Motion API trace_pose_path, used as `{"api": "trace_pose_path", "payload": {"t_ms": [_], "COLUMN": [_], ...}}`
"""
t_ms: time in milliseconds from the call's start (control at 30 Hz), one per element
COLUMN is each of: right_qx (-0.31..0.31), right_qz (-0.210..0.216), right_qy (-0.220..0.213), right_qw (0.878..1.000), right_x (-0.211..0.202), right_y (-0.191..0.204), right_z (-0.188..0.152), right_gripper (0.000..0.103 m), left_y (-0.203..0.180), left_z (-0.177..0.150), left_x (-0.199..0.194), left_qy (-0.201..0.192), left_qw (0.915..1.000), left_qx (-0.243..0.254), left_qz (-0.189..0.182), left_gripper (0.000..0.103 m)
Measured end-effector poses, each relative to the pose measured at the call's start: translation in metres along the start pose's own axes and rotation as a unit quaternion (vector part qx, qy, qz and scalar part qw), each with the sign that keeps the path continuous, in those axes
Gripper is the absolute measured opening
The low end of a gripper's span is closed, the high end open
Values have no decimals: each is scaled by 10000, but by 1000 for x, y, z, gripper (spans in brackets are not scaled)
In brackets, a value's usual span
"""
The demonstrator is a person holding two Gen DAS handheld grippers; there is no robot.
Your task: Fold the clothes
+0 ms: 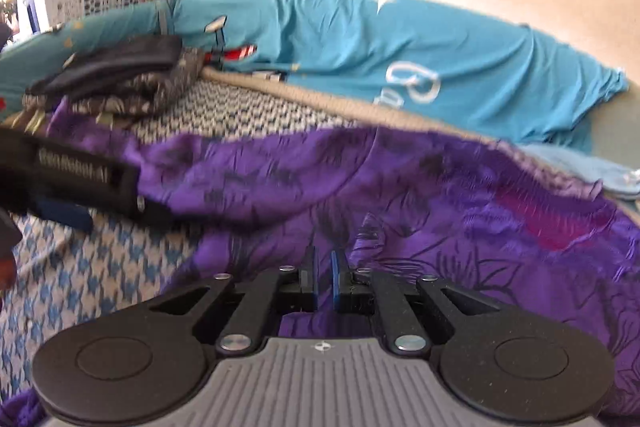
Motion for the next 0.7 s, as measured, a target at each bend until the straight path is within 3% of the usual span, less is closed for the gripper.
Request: {"api": "trace_pose_path", "payload": {"t_ms": [33, 100, 133, 333, 600, 700], "right_qx": [19, 43, 42, 114, 479, 679], "right_qz": [53, 116, 116, 6, -158, -234], "right_qy": [-6, -77, -149, -136, -78, -41], "right_qw": [10000, 9999, 9998, 9998, 9987, 9974], "right_x": [-1, -6, -9, -18, -33, -42], "right_y": [1, 4, 4, 2, -4, -7], "right_z": [0, 1, 2, 1, -3, -5], "right_gripper": [15, 34, 37, 49, 55, 59], "left_y": [1, 5, 7, 32, 73, 94], "left_z": [1, 3, 4, 11, 27, 32], "left_x": [0, -3, -4, -7, -24, -32], "left_qy": [-8, -45, -72, -131, -498, -574], "left_qw": [10000, 9999, 9999, 9967, 9914, 9892], "left_qx": [-21, -89, -129, -604, -1050, -1266], "left_qz": [10, 17, 37, 531, 606, 457], "left_gripper": [103, 103, 103, 103, 103, 103]}}
Point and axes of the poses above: each gripper's, at about its wrist camera, not at the fingertips, and x roughly the way its jaws point, y to its left, z to its top, the point moved 4 cm from there along x, roughly the way its jaws point, and after that the axes turned 4 degrees about z, right-handed, at the moved point
